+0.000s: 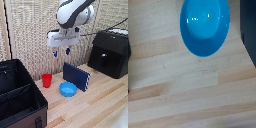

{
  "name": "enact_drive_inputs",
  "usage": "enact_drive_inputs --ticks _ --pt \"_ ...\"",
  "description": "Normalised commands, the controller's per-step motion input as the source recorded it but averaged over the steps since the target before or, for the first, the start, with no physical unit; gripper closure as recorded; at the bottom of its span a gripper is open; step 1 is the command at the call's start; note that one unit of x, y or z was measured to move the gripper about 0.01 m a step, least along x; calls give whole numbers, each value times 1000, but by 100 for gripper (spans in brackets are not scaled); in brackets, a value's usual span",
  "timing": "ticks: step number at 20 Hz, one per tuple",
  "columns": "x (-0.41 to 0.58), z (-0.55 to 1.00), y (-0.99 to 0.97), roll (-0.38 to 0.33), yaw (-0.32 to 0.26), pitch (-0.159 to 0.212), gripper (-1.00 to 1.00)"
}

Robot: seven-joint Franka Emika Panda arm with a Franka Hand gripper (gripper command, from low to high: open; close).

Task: Please find the red cup among the items before you. Carefully move your gripper towards it and gently hold it. Locate the front section of the organizer in front of you. Transfer the red cup above the front section and let go, placing it within that section.

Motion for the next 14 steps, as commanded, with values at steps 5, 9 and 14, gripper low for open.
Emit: enact_drive_inputs --ticks 5,9,14 --pt "639 -196 191 -19 -5 64 -100" --pt "641 -226 204 -29 0 64 -100" --pt "583 -267 170 -29 0 69 -100"
